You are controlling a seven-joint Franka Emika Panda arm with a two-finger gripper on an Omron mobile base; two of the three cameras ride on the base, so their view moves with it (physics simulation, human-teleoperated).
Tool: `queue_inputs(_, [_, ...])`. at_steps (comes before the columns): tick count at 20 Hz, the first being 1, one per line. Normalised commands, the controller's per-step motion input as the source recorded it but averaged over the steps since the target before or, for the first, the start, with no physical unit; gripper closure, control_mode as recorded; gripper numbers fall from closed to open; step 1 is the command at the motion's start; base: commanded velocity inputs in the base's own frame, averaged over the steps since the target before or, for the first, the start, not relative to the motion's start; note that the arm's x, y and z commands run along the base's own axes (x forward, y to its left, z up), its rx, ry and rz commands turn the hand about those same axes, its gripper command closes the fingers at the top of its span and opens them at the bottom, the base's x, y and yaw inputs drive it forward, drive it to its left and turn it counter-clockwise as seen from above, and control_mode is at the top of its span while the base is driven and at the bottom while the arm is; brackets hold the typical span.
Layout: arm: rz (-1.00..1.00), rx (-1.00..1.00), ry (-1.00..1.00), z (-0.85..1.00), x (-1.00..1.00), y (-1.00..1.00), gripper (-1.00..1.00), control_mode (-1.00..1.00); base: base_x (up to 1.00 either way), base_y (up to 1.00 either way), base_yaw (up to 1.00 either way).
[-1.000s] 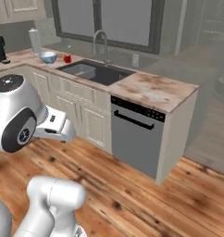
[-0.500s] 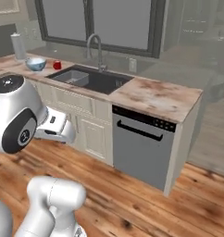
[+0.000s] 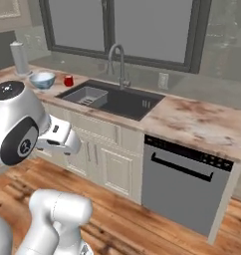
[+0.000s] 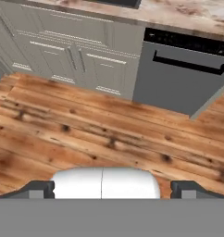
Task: Clear the mugs and bowl far away from the sink.
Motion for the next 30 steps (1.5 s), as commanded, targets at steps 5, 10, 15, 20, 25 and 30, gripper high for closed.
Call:
queue_inputs(5, [0.0, 0.0, 0.0, 0.0, 0.0, 0.0, -1.0, 1.0, 0.76, 0.58, 0.0])
queue_inputs(10, [0.0, 0.0, 0.0, 0.0, 0.0, 0.0, -1.0, 1.0, 0.77, 0.69, 0.0])
queue_inputs(15, [0.0, 0.0, 0.0, 0.0, 0.0, 0.0, -1.0, 1.0, 0.97, 0.52, 0.0])
queue_inputs(20, [0.0, 0.0, 0.0, 0.0, 0.0, 0.0, -1.0, 1.0, 0.91, 0.3, 0.0])
queue_inputs(25, [0.0, 0.0, 0.0, 0.0, 0.0, 0.0, -1.0, 1.0, 0.78, 0.37, 0.0])
queue_inputs(30, [0.0, 0.0, 0.0, 0.0, 0.0, 0.0, -1.0, 1.0, 0.81, 0.77, -0.03])
